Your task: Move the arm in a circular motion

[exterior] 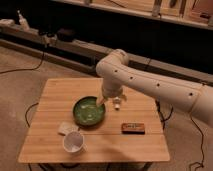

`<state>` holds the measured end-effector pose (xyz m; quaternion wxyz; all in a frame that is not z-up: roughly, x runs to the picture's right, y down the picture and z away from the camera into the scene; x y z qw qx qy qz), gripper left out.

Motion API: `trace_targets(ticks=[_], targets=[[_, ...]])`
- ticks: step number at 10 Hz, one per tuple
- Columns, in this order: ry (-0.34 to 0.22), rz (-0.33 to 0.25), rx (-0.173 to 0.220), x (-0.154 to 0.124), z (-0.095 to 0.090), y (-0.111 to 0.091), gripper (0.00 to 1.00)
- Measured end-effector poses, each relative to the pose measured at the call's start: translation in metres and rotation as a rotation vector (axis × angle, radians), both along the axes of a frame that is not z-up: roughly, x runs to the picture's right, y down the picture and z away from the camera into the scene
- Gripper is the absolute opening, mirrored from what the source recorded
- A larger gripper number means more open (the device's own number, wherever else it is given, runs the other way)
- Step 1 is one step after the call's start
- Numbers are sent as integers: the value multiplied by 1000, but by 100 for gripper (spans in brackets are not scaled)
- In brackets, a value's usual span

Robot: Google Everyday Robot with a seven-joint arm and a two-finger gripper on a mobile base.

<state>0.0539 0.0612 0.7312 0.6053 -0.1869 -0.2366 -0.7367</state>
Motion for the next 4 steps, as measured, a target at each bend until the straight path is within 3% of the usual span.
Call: trace_targets(ticks=[2, 4], targets=[[-19, 34, 15, 25, 20, -6, 80], [-15, 113, 15, 56, 34, -4, 80]])
